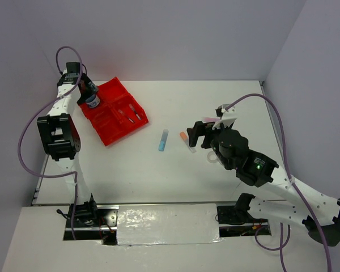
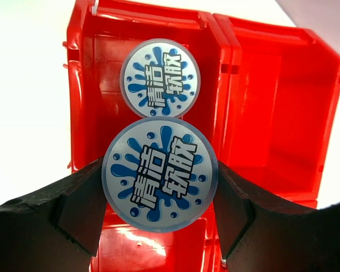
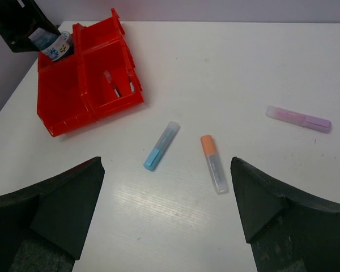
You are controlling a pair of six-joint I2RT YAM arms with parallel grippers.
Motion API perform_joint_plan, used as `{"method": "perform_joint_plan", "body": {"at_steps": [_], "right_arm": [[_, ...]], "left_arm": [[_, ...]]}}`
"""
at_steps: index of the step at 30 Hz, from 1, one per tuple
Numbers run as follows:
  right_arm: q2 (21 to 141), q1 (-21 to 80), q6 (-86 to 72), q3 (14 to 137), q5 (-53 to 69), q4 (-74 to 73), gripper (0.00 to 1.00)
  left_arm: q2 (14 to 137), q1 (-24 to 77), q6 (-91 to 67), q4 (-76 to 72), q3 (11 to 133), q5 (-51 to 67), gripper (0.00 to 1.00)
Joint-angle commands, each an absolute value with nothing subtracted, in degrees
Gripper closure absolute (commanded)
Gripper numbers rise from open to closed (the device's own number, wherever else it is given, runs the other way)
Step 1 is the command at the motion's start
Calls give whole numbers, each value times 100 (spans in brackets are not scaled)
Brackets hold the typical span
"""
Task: Sort the stationery into containers
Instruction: Place the stationery in the storage box.
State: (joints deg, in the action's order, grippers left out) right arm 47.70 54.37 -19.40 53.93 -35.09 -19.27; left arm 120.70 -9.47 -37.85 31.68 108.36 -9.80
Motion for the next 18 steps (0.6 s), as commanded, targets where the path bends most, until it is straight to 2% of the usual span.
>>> {"method": "perform_joint_plan", "body": {"at_steps": [1, 5, 7, 8, 15, 18], "right_arm": [[4737, 5414, -1872, 5370, -3463, -1644, 0], [4737, 5414, -1863, 5370, -3454, -1635, 0], [4755, 5414, -1854, 5370, -3437, -1626, 0], [4755, 5414, -1846, 5370, -3419, -1626, 0], [4773, 5414, -1863, 5370, -3419, -1626, 0], [4764, 5423, -1854, 5361, -3506, -1608, 0]], "left_arm": [[12208, -984, -3797, 2848, 10819, -1011, 31], [12199, -984, -3823, 2813, 10776, -958, 21], [12051, -976, -3823, 2769, 10688, -940, 4], [11980, -958, -3815, 2725, 10644, -949, 1], [11155, -783, -3727, 2584, 10319, -932, 1], [10724, -397, -3534, 2409, 9908, -958, 1]]}}
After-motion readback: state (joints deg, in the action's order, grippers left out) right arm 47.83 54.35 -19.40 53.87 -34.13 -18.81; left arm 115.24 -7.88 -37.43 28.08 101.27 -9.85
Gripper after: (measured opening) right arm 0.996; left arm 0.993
